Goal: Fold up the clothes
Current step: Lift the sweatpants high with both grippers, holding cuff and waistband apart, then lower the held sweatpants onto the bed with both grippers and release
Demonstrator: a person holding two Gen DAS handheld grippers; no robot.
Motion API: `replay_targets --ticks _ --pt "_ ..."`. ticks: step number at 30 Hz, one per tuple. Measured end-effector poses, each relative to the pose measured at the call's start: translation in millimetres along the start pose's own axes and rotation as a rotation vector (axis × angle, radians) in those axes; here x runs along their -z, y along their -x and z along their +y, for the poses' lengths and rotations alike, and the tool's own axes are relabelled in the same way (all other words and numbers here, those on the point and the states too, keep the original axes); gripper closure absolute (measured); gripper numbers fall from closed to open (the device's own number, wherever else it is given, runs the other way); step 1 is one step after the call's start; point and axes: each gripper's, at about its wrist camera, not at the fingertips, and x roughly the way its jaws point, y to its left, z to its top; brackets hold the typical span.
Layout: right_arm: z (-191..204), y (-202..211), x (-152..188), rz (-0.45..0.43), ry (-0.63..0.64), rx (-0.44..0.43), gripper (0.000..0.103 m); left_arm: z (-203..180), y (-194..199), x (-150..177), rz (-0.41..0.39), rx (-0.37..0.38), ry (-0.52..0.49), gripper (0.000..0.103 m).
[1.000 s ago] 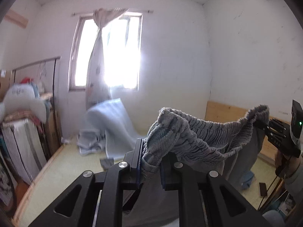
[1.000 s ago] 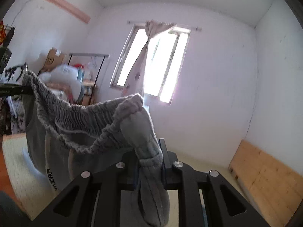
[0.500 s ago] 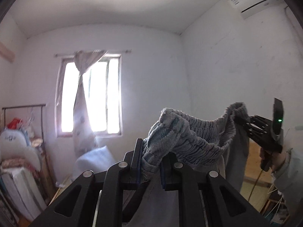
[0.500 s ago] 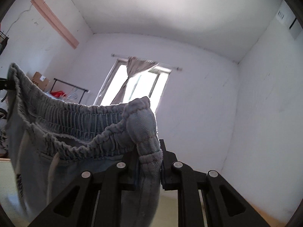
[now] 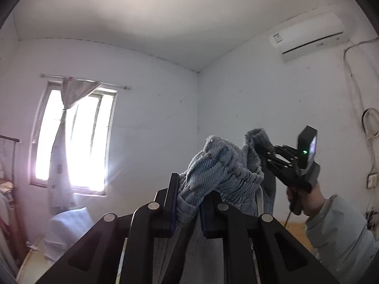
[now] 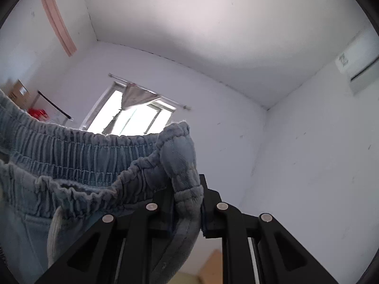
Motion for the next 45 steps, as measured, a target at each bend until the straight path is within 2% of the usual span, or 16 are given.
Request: replay_targets --ticks 6,9,13,16,19,23,25,27,31,34,37,41,45 --pt "-29 -28 -35 -0.016 0.079 0.118 0.088 -3 -29 -12 0.001 0.091 0.115 0.089" --pt "-29 -45 -47 -0.045 0.099 0.173 0.088 14 -46 -6 0.012 0.109 0.158 0.089" --pt "13 -74 -45 -0.082 0.105 0.186 0.088 44 -45 28 0.052 0.073 0.183 0.089" --pt "68 -99 -28 -0.082 0.104 0.120 0.088 71 -32 58 0.096 0.019 0.204 0.090" --pt "138 -112 1 -0.064 0.094 0.017 0.088 98 -7 88 0.129 -0.067 0.211 0.090" --pt "247 -130 36 -0.029 0.075 -0.146 0.088 155 33 127 0.178 -0.198 0.241 0.090" --pt "317 -139 54 -0.004 0.069 -0.241 0.088 185 53 146 0.204 -0.264 0.256 0.090" --pt "370 -138 68 0.015 0.067 -0.308 0.088 221 72 168 0.239 -0.338 0.278 0.090" --pt "503 -144 97 0.070 0.060 -0.456 0.088 299 112 221 0.297 -0.492 0.330 0.090" --pt "593 -121 120 0.092 0.073 -0.548 0.088 356 152 265 0.337 -0.598 0.382 0.090" --pt "692 -112 128 0.109 0.099 -0.655 0.088 413 196 313 0.378 -0.705 0.442 0.090" --pt "822 -62 159 0.131 0.178 -0.806 0.088 489 277 398 0.433 -0.863 0.558 0.090" --pt "926 -14 193 0.137 0.288 -0.919 0.087 541 337 470 0.478 -0.980 0.677 0.090"
